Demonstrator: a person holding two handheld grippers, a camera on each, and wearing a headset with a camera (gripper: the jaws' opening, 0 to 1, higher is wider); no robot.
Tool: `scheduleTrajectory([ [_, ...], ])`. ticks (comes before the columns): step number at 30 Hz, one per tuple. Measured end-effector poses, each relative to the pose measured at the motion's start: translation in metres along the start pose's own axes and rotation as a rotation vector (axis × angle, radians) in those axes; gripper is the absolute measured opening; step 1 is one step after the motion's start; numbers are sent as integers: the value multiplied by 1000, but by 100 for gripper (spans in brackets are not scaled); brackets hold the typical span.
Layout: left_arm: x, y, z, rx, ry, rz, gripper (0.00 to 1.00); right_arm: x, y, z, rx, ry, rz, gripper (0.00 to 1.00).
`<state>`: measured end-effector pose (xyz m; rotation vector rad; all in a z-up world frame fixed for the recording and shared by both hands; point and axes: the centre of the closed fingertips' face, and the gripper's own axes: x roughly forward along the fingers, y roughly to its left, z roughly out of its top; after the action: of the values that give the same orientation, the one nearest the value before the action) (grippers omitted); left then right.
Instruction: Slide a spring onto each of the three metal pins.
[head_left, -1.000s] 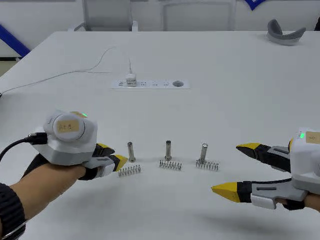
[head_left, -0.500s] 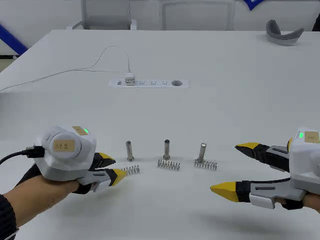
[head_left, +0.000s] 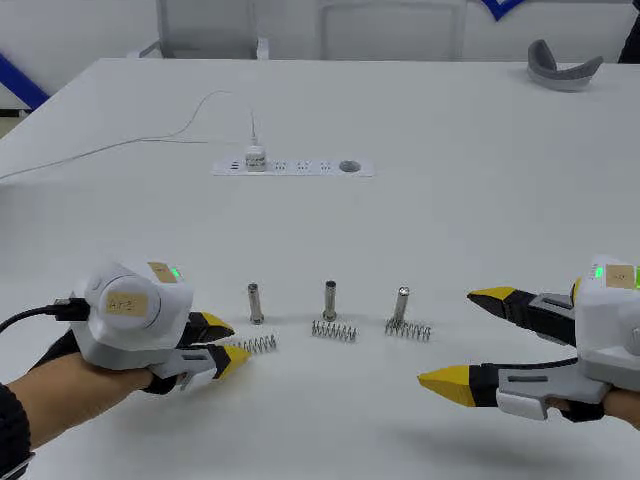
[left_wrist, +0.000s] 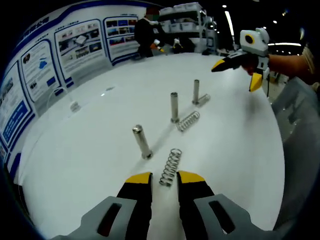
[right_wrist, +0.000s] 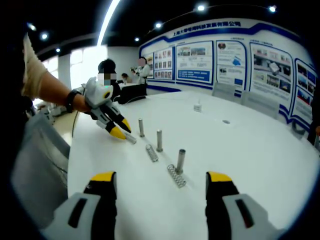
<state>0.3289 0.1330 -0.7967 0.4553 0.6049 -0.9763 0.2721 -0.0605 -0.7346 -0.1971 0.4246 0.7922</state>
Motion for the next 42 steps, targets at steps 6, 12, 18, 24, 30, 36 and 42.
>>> scheduleTrajectory([
  [6,1,-2,-1,17,7,-5,15,0,0,-1,0,3,1,74],
  [12,2,-1,-3,39,20,1,11,0,2,0,-3,3,5,74],
  [18,3,-2,-2,33,21,1,11,0,3,2,-7,4,7,74],
  [24,1,-2,1,37,4,6,10,-1,6,6,-22,0,11,74],
  [30,-5,-9,11,51,-24,-5,10,0,9,8,-28,1,18,73],
  [36,-10,-26,20,75,-57,-37,10,0,13,10,-32,5,31,71],
  [42,-17,-39,35,90,-107,-57,10,2,18,12,-37,16,49,67],
])
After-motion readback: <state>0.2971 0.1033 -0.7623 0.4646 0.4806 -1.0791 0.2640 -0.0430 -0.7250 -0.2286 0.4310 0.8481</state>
